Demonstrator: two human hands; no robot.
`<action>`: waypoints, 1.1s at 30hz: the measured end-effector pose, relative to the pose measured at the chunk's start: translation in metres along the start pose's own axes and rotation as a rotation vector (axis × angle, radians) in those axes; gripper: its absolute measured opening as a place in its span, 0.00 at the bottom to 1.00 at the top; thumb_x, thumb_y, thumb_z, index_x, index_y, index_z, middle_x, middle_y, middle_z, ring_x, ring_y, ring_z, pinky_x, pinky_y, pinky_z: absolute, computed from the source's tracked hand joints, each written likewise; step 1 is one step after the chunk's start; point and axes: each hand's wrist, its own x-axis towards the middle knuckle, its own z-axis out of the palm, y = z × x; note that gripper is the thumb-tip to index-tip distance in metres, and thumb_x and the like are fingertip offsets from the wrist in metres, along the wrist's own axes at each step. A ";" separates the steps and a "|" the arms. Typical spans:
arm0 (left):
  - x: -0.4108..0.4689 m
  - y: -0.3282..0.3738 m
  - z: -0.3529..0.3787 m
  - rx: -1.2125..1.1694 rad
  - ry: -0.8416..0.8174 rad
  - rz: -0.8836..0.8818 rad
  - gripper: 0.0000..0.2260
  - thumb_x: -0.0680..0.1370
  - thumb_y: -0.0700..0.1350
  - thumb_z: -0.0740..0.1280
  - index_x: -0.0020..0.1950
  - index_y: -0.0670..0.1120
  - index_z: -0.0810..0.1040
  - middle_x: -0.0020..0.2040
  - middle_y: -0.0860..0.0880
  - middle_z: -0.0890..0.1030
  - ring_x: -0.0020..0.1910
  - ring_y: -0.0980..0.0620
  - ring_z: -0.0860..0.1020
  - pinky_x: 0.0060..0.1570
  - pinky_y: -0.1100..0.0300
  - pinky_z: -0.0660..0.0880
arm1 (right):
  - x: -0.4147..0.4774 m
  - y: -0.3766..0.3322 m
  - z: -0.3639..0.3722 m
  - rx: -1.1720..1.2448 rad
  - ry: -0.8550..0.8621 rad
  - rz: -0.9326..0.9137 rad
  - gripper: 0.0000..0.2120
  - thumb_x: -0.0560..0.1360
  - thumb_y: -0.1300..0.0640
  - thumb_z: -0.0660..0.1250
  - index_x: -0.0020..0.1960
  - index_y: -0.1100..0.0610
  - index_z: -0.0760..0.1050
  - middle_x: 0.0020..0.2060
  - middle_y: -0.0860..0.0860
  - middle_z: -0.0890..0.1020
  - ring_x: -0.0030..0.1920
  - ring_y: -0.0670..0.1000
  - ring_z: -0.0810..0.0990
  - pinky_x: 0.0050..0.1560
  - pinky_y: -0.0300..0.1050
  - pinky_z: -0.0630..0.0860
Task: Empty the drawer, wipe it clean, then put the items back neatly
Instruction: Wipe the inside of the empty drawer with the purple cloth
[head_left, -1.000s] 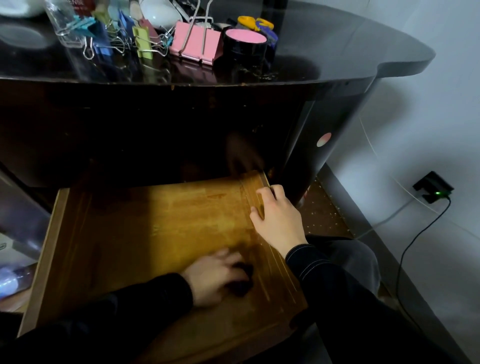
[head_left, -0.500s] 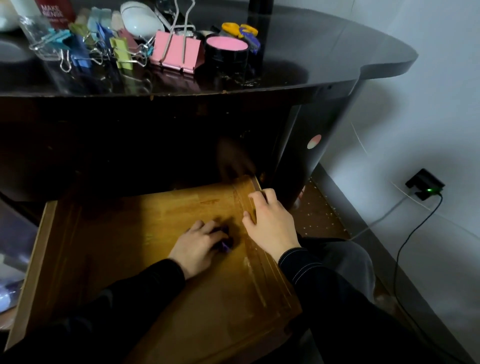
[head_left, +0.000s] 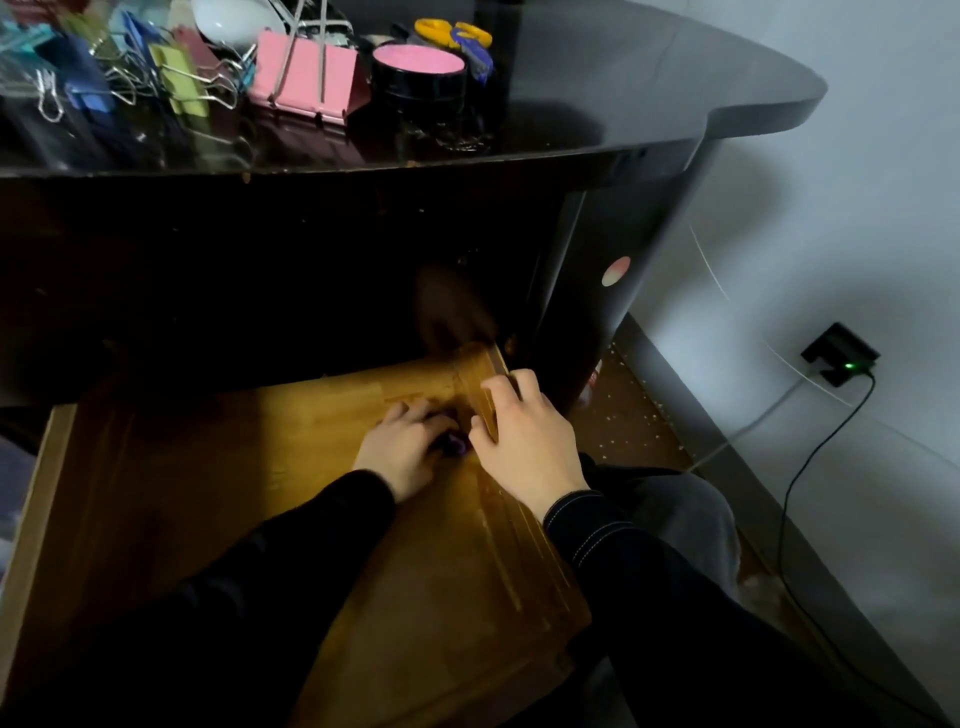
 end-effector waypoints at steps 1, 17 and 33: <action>0.005 0.003 0.001 -0.009 0.025 -0.080 0.19 0.79 0.47 0.65 0.71 0.57 0.72 0.67 0.51 0.71 0.60 0.45 0.69 0.57 0.51 0.74 | 0.000 0.000 -0.001 0.001 0.003 -0.001 0.17 0.80 0.45 0.62 0.65 0.52 0.67 0.62 0.52 0.68 0.52 0.53 0.78 0.43 0.47 0.81; -0.060 0.020 0.004 0.009 -0.095 0.244 0.20 0.80 0.46 0.61 0.72 0.59 0.70 0.69 0.53 0.69 0.63 0.47 0.69 0.57 0.50 0.75 | 0.001 0.001 0.002 -0.021 0.002 -0.001 0.19 0.80 0.46 0.61 0.66 0.53 0.68 0.62 0.52 0.69 0.51 0.54 0.78 0.41 0.47 0.80; -0.129 0.042 0.022 -0.042 -0.290 0.527 0.21 0.77 0.48 0.62 0.70 0.58 0.68 0.64 0.54 0.69 0.56 0.49 0.67 0.45 0.54 0.69 | 0.000 -0.003 -0.003 -0.023 -0.022 -0.002 0.19 0.81 0.46 0.60 0.68 0.54 0.67 0.63 0.53 0.68 0.51 0.52 0.78 0.43 0.47 0.81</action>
